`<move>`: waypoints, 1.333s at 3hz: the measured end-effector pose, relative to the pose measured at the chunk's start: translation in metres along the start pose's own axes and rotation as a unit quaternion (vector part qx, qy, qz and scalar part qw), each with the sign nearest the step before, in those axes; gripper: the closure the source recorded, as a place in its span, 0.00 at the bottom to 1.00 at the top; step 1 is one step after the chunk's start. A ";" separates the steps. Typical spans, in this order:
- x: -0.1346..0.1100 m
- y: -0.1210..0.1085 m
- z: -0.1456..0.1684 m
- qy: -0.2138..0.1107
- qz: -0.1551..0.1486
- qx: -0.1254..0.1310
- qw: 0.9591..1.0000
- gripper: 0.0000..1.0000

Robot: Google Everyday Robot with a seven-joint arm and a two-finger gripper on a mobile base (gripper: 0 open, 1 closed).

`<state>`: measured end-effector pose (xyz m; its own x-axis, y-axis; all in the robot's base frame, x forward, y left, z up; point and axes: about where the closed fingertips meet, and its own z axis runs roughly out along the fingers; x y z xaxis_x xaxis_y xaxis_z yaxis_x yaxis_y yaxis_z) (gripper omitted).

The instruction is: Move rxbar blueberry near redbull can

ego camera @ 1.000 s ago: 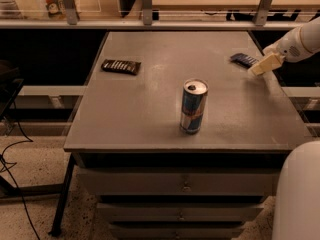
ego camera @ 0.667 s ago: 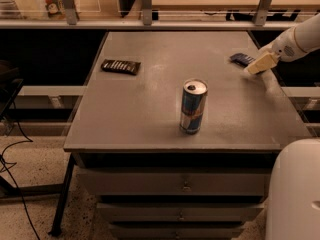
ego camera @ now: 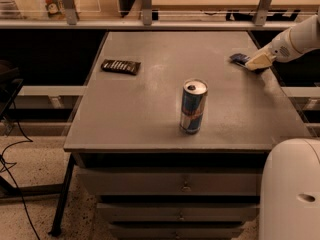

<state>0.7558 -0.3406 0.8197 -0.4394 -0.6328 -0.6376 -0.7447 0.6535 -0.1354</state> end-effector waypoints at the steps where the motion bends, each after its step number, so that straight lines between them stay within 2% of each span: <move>1: 0.003 -0.001 0.000 0.002 0.005 0.001 1.000 0.77; 2: 0.002 -0.002 -0.001 0.002 0.005 0.001 1.000 0.81; 3: -0.009 -0.007 -0.031 -0.006 -0.021 0.024 0.999 0.97; 4: -0.028 -0.006 -0.069 -0.019 -0.062 0.046 0.997 1.00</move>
Offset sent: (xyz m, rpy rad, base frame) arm -0.0223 -0.0238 0.0319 -0.0417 -0.0549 -0.0140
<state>0.7379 -0.3553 0.8908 -0.3269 -0.6962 -0.6391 -0.7419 0.6079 -0.2828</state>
